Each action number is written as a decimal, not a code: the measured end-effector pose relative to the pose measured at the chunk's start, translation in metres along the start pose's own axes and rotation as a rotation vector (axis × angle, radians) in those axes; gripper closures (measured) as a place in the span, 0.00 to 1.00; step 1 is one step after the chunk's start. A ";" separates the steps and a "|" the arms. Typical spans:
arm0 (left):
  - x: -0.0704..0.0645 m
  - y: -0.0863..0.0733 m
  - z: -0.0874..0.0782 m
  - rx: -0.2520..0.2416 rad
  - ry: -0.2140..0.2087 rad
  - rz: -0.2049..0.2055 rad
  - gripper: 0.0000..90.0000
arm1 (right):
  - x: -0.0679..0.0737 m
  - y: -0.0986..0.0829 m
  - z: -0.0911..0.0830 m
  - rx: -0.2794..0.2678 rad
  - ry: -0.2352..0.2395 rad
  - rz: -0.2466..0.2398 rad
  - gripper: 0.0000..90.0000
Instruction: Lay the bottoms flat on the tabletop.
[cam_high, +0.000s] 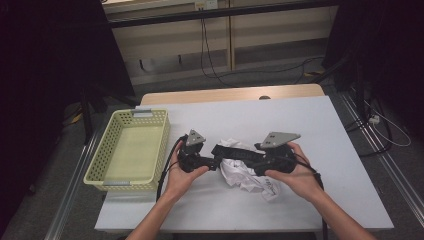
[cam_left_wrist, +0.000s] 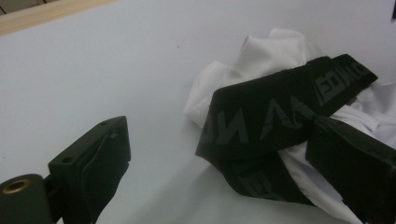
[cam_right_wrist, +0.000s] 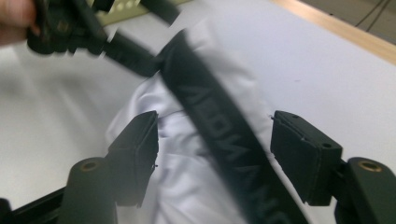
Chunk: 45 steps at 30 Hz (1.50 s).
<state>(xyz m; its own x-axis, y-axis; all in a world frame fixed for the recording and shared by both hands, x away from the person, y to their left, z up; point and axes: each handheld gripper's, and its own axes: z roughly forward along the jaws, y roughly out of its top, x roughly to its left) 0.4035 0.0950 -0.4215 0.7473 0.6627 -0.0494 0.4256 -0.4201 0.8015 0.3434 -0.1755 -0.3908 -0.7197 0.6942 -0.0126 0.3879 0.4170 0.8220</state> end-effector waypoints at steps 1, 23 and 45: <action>0.000 0.000 0.002 0.001 0.003 0.002 0.08 | -0.006 -0.001 -0.004 -0.009 -0.011 0.012 0.38; 0.012 0.000 0.021 -0.006 0.049 -0.086 0.09 | -0.049 -0.061 0.007 0.269 -0.107 -0.071 0.43; 0.011 0.004 0.015 -0.027 0.058 -0.092 0.10 | -0.037 -0.051 0.010 0.141 -0.190 -0.169 0.52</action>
<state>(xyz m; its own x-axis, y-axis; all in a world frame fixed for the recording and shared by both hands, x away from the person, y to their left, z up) 0.4212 0.0916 -0.4281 0.6747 0.7327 -0.0895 0.4763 -0.3396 0.8110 0.3565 -0.2163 -0.4380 -0.6651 0.7001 -0.2600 0.3577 0.6043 0.7120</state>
